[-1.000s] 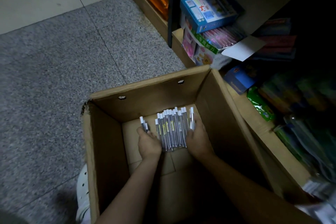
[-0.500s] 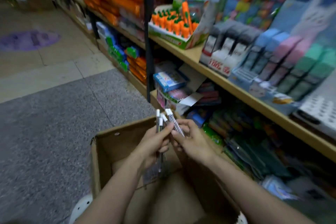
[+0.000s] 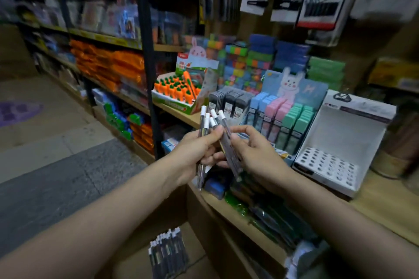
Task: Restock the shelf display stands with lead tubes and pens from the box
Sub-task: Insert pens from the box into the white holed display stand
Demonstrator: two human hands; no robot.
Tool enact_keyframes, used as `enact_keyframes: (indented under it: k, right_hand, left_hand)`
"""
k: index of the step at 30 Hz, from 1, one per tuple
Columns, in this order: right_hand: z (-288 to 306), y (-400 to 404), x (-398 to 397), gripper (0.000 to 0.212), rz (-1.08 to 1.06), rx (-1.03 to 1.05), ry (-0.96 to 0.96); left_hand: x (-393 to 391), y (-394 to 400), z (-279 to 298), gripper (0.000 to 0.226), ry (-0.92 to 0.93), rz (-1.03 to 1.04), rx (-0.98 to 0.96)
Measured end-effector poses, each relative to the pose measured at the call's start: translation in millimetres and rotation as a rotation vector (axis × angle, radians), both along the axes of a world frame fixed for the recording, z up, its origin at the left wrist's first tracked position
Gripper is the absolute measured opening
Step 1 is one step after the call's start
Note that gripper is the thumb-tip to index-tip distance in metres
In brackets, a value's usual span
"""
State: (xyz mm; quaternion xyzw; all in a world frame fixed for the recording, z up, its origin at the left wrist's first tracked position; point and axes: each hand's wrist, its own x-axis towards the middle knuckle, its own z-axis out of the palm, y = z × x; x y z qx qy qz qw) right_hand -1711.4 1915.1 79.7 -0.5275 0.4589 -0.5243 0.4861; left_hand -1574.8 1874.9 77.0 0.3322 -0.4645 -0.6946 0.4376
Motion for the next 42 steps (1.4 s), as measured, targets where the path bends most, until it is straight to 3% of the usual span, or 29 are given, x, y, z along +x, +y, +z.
enact_keyframes:
  k: [6,9,17,23,26,29,33,42]
  right_hand:
    - [16.4,-9.6,-31.8,0.021,-0.318,0.054,0.057]
    - [25.3,-5.4,-58.9,0.025,-0.35,0.079,0.075]
    - [37.8,20.0,-137.6,0.017,-0.693,-0.16,0.064]
    - [16.8,12.7,-170.1,0.021,-0.826,-0.202,0.108]
    - [13.6,3.0,-175.8,0.016,-0.905,-0.278,0.336]
    - [11.0,-4.3,-178.9,0.024,-0.921,-0.306,0.519]
    - [4.8,-6.1,-176.9,0.021,-0.914,-0.3,0.691]
    - [2.0,-3.7,-173.0,0.018,-0.919,-0.254,0.825]
  left_hand:
    - [-20.2,-18.4,6.7,0.024,0.039,-0.028,0.04]
    - [-37.7,-20.9,5.6,0.022,0.027,-0.097,0.05]
    - [-90.6,-16.9,3.9,0.02,0.061,-0.21,0.062]
    - [-112.1,-8.0,-7.5,0.029,-0.22,-0.281,-0.168]
    - [-122.2,-2.1,-15.7,0.03,-0.391,-0.285,-0.355]
    - [-127.2,0.5,-25.9,0.026,-0.455,-0.285,-0.48]
    - [-127.9,-0.5,-34.7,0.025,-0.468,-0.285,-0.498]
    - [-126.5,-0.1,-37.4,0.024,-0.447,-0.315,-0.449]
